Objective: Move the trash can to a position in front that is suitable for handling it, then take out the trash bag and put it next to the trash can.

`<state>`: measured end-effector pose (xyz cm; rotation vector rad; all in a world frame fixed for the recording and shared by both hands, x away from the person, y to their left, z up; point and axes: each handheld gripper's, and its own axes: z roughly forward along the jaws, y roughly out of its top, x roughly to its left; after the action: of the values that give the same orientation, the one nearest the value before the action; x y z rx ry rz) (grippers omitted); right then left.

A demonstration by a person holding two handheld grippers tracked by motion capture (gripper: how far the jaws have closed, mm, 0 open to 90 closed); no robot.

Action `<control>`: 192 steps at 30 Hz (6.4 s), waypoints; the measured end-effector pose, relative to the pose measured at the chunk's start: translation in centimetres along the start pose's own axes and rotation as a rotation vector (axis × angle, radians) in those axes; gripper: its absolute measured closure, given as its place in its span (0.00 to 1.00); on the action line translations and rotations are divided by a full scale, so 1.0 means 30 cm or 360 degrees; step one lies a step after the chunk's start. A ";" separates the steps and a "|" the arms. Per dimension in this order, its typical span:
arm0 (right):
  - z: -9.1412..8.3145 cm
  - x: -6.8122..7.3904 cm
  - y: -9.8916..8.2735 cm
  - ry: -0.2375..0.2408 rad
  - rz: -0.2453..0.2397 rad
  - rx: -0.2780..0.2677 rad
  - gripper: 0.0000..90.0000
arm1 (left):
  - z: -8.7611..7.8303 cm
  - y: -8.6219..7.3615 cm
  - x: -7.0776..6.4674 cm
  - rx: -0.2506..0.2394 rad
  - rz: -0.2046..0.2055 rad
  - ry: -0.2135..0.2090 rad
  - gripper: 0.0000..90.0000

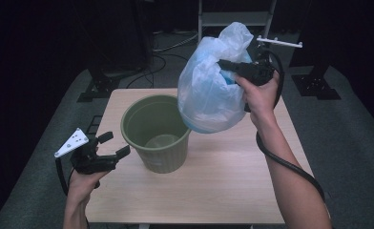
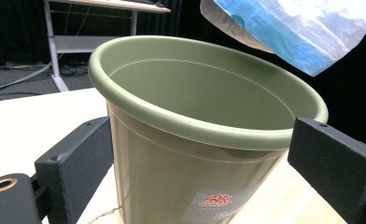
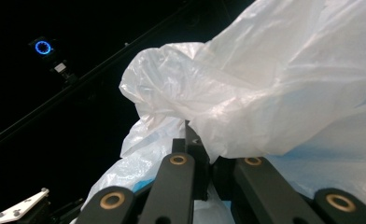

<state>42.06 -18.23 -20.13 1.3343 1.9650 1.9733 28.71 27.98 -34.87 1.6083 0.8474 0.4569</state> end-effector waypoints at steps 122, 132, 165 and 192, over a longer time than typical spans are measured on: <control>0.254 -0.453 -0.426 -0.0208 0.0297 0.0277 0.73 | -0.019 -0.011 0.031 -0.0011 -0.0040 0.0014 0.06; 0.199 -0.447 -0.409 -0.0212 0.0270 0.0208 0.52 | -0.021 -0.003 0.021 -0.0022 -0.0027 0.0017 0.06; -0.125 -0.494 -0.391 -0.0089 0.0353 0.0027 0.36 | 0.005 -0.020 0.033 -0.0002 -0.0029 0.0014 0.06; -0.301 -0.472 -0.573 -0.0028 0.0278 0.0101 0.35 | -0.007 -0.018 0.015 -0.0015 -0.0007 0.0034 0.06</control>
<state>36.76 -30.38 -40.18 1.5834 1.9811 1.9778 28.70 28.46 -35.40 1.5950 0.8635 0.4750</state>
